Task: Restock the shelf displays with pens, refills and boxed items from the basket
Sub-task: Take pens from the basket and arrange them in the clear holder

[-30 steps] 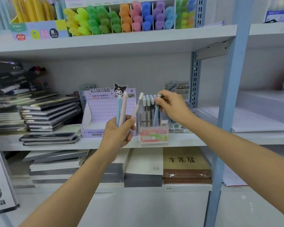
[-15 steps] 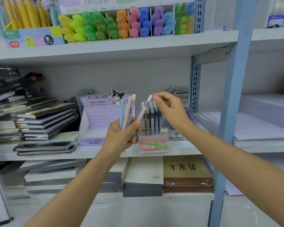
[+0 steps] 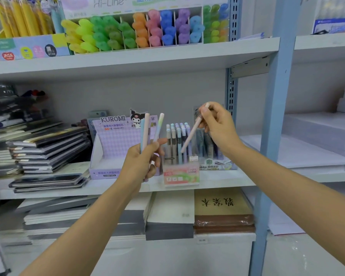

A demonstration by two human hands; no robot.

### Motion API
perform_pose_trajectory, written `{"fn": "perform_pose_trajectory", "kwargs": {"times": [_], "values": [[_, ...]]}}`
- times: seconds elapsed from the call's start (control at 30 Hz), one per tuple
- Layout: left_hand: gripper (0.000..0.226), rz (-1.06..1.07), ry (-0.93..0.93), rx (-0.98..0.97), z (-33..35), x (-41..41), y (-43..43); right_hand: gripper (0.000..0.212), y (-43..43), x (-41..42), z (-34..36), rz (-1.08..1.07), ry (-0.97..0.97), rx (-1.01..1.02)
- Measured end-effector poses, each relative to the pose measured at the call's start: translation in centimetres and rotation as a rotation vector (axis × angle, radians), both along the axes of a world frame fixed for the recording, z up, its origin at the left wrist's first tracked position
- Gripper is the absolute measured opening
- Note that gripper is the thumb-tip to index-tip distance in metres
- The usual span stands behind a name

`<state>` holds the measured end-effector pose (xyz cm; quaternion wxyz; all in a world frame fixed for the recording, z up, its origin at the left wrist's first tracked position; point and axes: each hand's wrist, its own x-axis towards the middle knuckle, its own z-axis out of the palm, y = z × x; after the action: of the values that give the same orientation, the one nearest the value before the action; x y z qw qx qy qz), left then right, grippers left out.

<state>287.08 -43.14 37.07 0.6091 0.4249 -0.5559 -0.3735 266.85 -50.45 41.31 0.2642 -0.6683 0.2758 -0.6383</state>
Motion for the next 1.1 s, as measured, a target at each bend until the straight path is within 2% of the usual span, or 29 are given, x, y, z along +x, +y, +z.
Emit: {"fn": "perform_pose_trajectory", "kwargs": {"times": [0.13,0.43,0.5,0.6,0.77,0.83,0.9,0.97,1.03,1.1], "values": [[0.022,-0.055,0.025,-0.025,-0.1,-0.7,0.2,0.014,-0.4,0.1,-1.2,-0.073,0.21,-0.056],[0.027,-0.027,-0.074,-0.013,-0.2,-0.9,0.6,0.012,-0.1,0.9,-1.1,-0.041,0.488,-0.098],[0.027,-0.028,-0.065,-0.005,-0.3,-0.8,0.6,0.009,-0.2,1.3,-1.4,-0.064,0.474,-0.101],[0.027,-0.042,-0.055,0.0,-0.5,-0.8,0.7,0.016,-0.2,1.7,-2.1,-0.133,0.383,-0.131],[0.026,-0.064,-0.066,0.0,-0.6,-1.0,1.1,0.016,-0.7,1.6,-3.0,-0.252,0.465,-0.16],[0.026,-0.07,-0.071,0.002,-0.4,-1.1,1.3,0.019,-0.3,1.6,-2.6,-0.245,0.415,-0.128],[0.025,-0.071,-0.088,0.003,-0.2,-1.1,1.5,0.024,0.4,1.5,-1.7,-0.17,0.302,-0.093],[0.021,-0.064,-0.133,0.01,0.0,-1.3,1.7,0.029,1.3,1.4,-0.6,0.057,0.188,-0.012],[0.017,-0.067,-0.171,0.006,0.2,-1.6,1.9,0.029,1.8,1.4,0.0,0.252,0.187,0.053],[0.016,-0.071,-0.175,-0.013,0.5,-1.9,2.0,0.021,2.2,1.4,0.2,0.318,0.243,0.055]]}}
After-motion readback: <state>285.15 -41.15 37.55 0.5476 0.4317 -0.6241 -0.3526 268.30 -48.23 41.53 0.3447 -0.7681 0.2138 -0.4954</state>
